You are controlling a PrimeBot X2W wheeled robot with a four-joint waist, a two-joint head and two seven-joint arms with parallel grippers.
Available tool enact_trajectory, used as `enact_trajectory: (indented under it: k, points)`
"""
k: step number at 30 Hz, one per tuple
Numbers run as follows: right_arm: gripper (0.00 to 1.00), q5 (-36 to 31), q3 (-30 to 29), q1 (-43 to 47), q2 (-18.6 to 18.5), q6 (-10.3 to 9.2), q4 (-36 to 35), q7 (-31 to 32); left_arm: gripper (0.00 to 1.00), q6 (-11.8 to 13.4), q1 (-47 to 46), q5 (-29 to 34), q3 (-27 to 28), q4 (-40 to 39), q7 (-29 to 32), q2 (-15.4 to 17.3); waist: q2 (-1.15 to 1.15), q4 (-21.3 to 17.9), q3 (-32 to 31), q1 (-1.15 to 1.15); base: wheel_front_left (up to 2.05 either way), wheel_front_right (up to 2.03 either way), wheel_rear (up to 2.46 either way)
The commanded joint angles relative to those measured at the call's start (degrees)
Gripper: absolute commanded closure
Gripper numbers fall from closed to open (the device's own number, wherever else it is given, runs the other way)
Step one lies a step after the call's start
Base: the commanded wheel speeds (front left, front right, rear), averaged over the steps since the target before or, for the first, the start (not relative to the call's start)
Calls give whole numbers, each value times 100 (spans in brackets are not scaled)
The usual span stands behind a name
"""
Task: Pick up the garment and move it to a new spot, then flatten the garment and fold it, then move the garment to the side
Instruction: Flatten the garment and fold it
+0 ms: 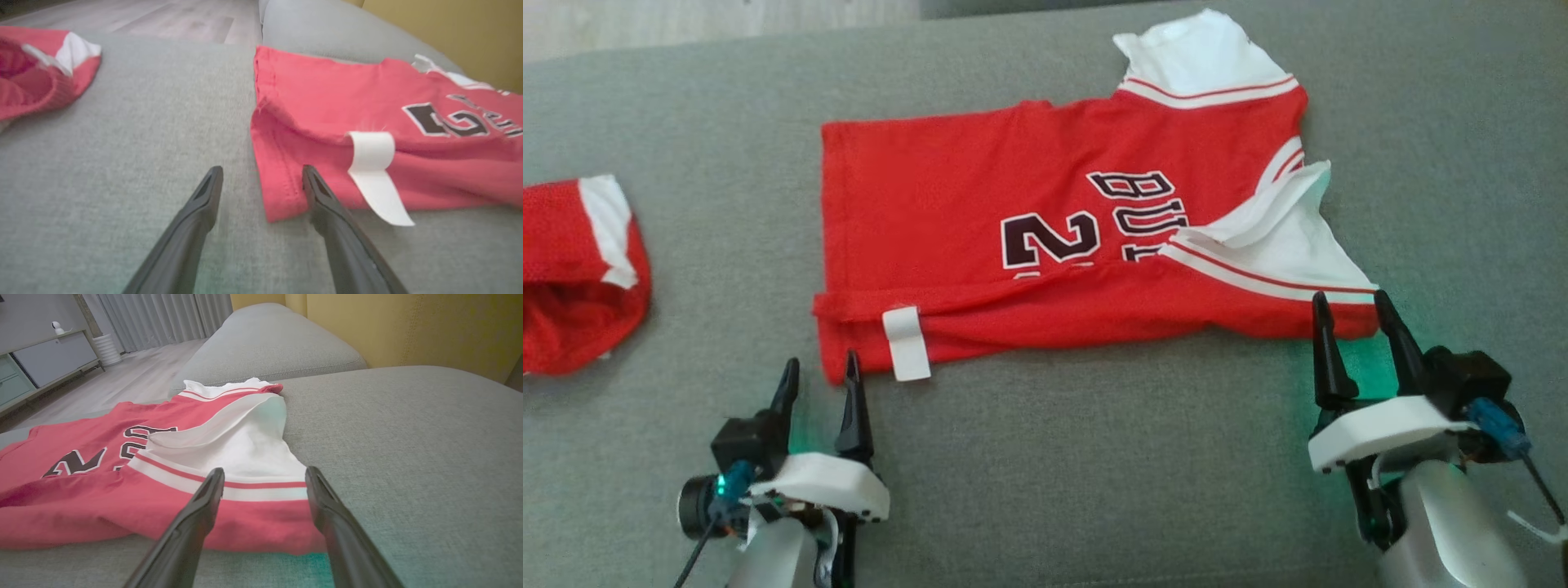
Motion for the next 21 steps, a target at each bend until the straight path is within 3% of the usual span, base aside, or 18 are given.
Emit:
enact_trajectory:
  k: [1, 7, 8, 9, 10, 17, 21]
  points:
    - [0, -37, 105, -203, -21, -4, -186, -38, 0, 33, -236, 51, 214, 75, -38, 60, 0, -126, 141, -2, 0, 0, 0]
    - [0, -228, -247, -277, -20, -4, -72, -38, 0, -182, -408, -141, -52, 684, -38, 60, 0, -197, 251, -2, 0, 0, 0]
    - [0, -278, -299, -288, -20, -4, -13, -38, 24, -223, -425, -223, -121, 798, -38, 60, 0, -200, 264, -2, 0, 0, 0]
    - [0, -324, -350, -302, -20, -4, 50, -38, 56, -255, -452, -286, -199, 877, -38, 60, 0, -199, 275, -2, 0, 0, 0]
    - [0, -353, -395, -323, -20, -4, 131, -38, 100, -282, -479, -300, -300, 950, -38, 60, 0, -195, 292, -2, 0, 0, 0]
    - [0, -340, -463, -560, -20, -4, 664, -38, 100, -383, -599, -539, -721, 1168, -38, 60, 0, -104, 384, -2, 0, 0, 0]
    - [0, -210, -369, -733, -20, -4, 1317, -38, 100, -422, -639, -611, -839, 1106, -38, 60, 0, -20, 424, -2, 0, 0, 0]
